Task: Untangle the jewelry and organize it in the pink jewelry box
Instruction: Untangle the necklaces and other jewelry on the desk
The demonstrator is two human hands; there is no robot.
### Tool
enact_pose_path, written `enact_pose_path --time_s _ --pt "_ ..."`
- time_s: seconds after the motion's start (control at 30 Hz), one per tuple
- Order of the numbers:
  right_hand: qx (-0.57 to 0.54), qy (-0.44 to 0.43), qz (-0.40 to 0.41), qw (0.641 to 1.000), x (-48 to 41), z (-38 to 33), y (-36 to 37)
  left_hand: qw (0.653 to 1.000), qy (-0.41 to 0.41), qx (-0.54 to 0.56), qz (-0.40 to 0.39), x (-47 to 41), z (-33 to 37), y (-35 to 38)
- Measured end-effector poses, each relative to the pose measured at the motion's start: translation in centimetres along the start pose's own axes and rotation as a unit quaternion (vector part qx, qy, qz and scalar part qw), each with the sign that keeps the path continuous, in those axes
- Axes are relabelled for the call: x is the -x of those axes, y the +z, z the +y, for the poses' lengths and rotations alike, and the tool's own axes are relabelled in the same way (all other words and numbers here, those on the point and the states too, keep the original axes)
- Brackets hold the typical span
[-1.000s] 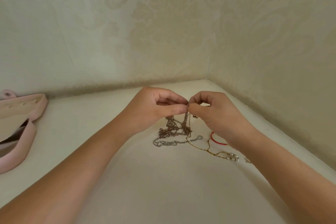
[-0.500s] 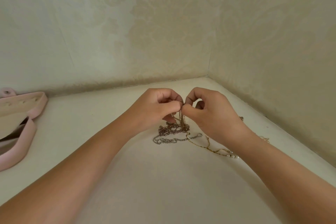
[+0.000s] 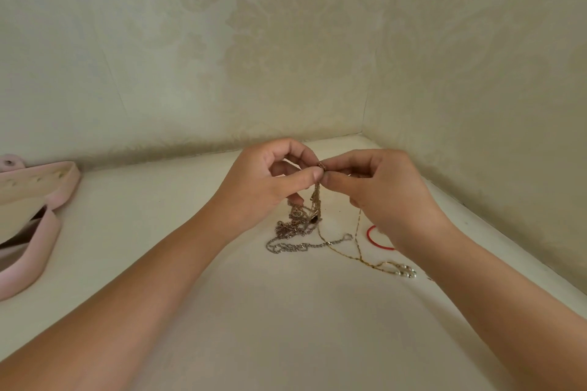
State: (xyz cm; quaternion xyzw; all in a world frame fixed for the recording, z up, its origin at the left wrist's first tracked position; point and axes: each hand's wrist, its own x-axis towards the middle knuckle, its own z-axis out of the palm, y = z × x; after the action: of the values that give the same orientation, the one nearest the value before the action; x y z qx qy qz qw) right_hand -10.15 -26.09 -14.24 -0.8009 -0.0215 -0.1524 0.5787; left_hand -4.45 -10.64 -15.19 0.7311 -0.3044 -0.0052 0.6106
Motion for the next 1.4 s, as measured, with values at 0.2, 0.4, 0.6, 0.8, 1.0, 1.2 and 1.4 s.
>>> enact_pose_path --time_s 0.2,0.4,0.6,0.8,1.0,1.2,1.4 --pt "-0.035 0.018 0.012 0.999 -0.2 0.1 0.1 1.000 -0.002 -0.005 0.012 0.0 0.2 0.0" --pt "0.024 -0.002 0.016 1.000 -0.2 0.4 0.4 1.000 -0.027 0.000 -0.007 0.2 0.1 0.4" --pt "0.099 -0.040 0.014 0.994 -0.1 0.7 0.7 0.998 -0.012 -0.051 0.020 0.3 0.1 0.2" --pt "0.122 -0.062 0.011 0.991 0.1 0.3 0.6 0.991 -0.001 -0.129 0.045 0.6 0.1 0.6" --pt "0.155 -0.049 -0.006 0.987 0.0 0.2 0.5 0.988 0.010 -0.151 0.036 0.4 -0.5 0.9" --pt "0.194 -0.046 -0.029 0.979 0.0 -0.2 -0.1 0.991 0.010 -0.134 -0.012 0.4 -0.8 1.5" --pt "0.155 0.014 -0.081 0.985 -0.3 0.0 -0.7 0.993 -0.018 -0.115 -0.037 0.8 -0.7 2.1"
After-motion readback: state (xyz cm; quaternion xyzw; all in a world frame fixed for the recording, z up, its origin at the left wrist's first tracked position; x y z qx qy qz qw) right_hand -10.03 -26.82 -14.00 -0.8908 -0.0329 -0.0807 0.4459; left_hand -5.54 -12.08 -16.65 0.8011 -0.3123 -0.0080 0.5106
